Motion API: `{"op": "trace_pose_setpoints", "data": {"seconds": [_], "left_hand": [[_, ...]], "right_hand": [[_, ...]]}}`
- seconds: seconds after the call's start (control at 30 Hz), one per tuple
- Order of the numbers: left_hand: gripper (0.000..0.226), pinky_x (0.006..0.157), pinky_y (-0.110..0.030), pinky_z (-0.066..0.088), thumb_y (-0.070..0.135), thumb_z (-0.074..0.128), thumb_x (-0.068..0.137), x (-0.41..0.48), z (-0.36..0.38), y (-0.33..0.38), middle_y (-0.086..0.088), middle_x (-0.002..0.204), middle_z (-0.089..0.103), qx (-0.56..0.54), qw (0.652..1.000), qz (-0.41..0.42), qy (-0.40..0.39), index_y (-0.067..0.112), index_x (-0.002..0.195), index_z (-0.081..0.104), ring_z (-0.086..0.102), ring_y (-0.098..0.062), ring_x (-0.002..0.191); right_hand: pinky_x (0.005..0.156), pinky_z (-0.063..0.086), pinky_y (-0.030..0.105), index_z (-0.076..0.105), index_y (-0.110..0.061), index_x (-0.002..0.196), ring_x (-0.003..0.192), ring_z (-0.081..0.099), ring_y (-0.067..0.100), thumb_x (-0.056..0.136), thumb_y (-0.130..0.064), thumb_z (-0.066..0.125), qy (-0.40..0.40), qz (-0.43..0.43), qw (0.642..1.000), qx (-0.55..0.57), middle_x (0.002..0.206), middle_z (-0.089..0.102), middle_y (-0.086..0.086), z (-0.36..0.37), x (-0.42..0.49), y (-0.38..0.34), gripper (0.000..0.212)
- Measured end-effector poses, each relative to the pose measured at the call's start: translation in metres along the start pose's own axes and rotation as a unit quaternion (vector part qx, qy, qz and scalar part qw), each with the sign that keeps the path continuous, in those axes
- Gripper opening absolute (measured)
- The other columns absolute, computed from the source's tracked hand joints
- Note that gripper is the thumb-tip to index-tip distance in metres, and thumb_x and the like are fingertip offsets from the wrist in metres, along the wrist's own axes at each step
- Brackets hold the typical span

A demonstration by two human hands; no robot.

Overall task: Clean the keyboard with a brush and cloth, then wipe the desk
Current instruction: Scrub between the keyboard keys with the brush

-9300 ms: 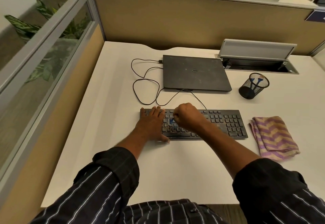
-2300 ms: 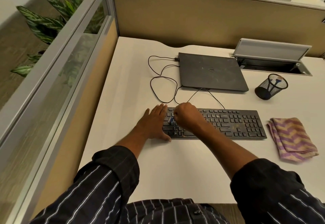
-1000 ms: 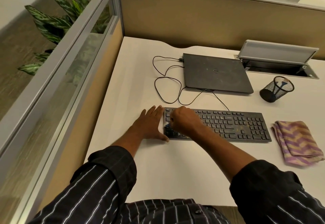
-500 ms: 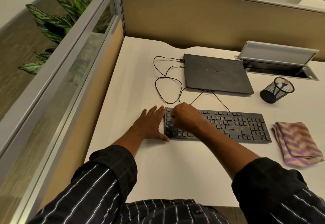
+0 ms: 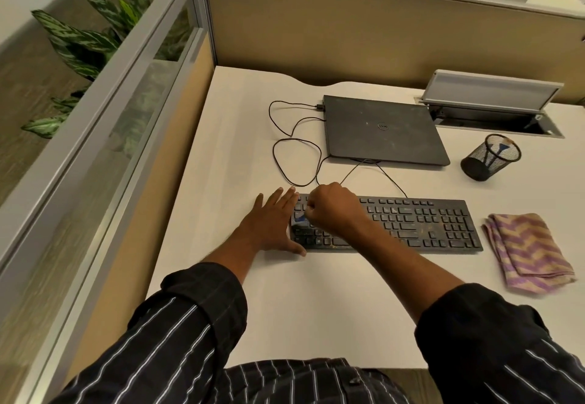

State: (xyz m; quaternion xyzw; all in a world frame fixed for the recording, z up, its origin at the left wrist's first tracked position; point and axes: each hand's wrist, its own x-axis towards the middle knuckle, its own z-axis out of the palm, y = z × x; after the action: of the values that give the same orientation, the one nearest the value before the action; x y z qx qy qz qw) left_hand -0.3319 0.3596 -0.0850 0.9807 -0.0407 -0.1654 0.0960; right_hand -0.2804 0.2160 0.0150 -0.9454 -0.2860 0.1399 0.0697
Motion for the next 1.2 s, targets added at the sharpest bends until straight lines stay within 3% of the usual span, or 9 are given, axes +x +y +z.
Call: {"op": "trace_pose_setpoints", "data": {"seconds": [0.2,0.3,0.4,0.67,0.73,0.83,0.93,1.07,1.2], "left_hand": [[0.140,0.123,-0.055,0.003,0.088,0.062,0.065,0.002,-0.001,0.004,-0.002,0.168,-0.012,0.002,1.000,0.004,-0.003,0.014,0.160,-0.009,-0.009,-0.024,0.155],[0.140,0.123,-0.055,0.004,0.089,0.062,0.065,0.002,-0.001,0.004,-0.003,0.168,-0.012,0.001,1.000,0.006,-0.002,0.014,0.160,-0.009,-0.009,-0.024,0.155],[0.140,0.123,-0.056,0.004,0.090,0.059,0.065,0.004,-0.001,0.006,-0.004,0.168,-0.012,0.012,1.000,0.008,-0.005,0.013,0.159,-0.010,-0.009,-0.025,0.155],[0.139,0.123,-0.058,0.001,0.088,0.060,0.066,0.007,-0.006,0.015,-0.003,0.169,-0.011,0.009,1.000,0.022,-0.012,0.012,0.159,-0.009,-0.010,-0.021,0.155],[0.138,0.122,-0.059,0.001,0.089,0.059,0.066,0.009,-0.006,0.018,-0.003,0.169,-0.011,0.018,0.999,0.026,-0.011,0.012,0.159,-0.010,-0.010,-0.021,0.155],[0.139,0.122,-0.059,0.000,0.090,0.057,0.066,0.014,-0.005,0.025,-0.004,0.168,-0.011,0.030,0.999,0.034,-0.008,0.012,0.159,-0.009,-0.010,-0.021,0.155],[0.138,0.122,-0.059,-0.002,0.092,0.054,0.067,0.017,-0.006,0.032,-0.005,0.168,-0.010,0.041,0.998,0.042,-0.006,0.011,0.159,-0.009,-0.010,-0.021,0.155],[0.137,0.122,-0.058,-0.002,0.091,0.056,0.067,0.022,-0.007,0.039,-0.005,0.169,-0.006,0.032,0.999,0.042,-0.002,0.011,0.159,-0.007,-0.008,-0.021,0.155],[0.137,0.122,-0.058,-0.001,0.089,0.057,0.067,0.025,-0.010,0.045,-0.006,0.169,-0.005,0.033,0.999,0.042,-0.006,0.010,0.160,-0.005,-0.005,-0.021,0.155]], "right_hand": [[0.074,0.055,0.034,0.064,-0.008,0.099,0.078,0.060,0.021,0.089,-0.023,0.065,-0.020,0.029,0.997,-0.064,0.093,0.066,0.008,0.000,-0.009,0.008,0.019],[0.075,0.056,0.037,0.061,-0.010,0.089,0.080,0.064,0.025,0.088,-0.018,0.063,0.006,0.051,0.996,-0.071,0.090,0.066,0.009,-0.005,-0.008,0.013,0.008],[0.072,0.057,0.038,0.055,-0.013,0.075,0.076,0.065,0.024,0.086,-0.022,0.066,-0.006,0.063,0.998,-0.015,0.081,0.065,0.008,-0.007,-0.003,0.009,0.017],[0.067,0.050,0.034,0.064,-0.007,0.099,0.080,0.063,0.025,0.089,-0.020,0.065,-0.003,0.079,0.993,-0.082,0.093,0.066,0.010,-0.008,-0.012,0.027,0.017],[0.069,0.051,0.035,0.062,-0.009,0.090,0.079,0.063,0.026,0.088,-0.016,0.062,0.004,0.100,0.992,-0.071,0.087,0.064,0.010,-0.013,-0.012,0.036,0.007],[0.069,0.057,0.036,0.059,-0.008,0.075,0.071,0.064,0.022,0.087,-0.017,0.062,0.001,0.107,0.994,-0.009,0.074,0.062,0.004,-0.014,-0.007,0.039,0.016],[0.070,0.059,0.038,0.069,-0.007,0.085,0.069,0.065,0.020,0.088,-0.023,0.063,-0.015,0.086,0.996,0.020,0.077,0.067,0.004,-0.010,-0.006,0.037,0.017],[0.068,0.050,0.032,0.063,-0.007,0.096,0.074,0.059,0.021,0.089,-0.020,0.064,-0.005,0.101,0.992,-0.071,0.089,0.066,0.007,-0.014,-0.015,0.049,0.015],[0.072,0.055,0.036,0.062,-0.008,0.086,0.075,0.063,0.023,0.085,-0.018,0.065,-0.006,0.129,0.990,-0.057,0.078,0.061,0.005,-0.021,-0.016,0.063,0.010]]}}
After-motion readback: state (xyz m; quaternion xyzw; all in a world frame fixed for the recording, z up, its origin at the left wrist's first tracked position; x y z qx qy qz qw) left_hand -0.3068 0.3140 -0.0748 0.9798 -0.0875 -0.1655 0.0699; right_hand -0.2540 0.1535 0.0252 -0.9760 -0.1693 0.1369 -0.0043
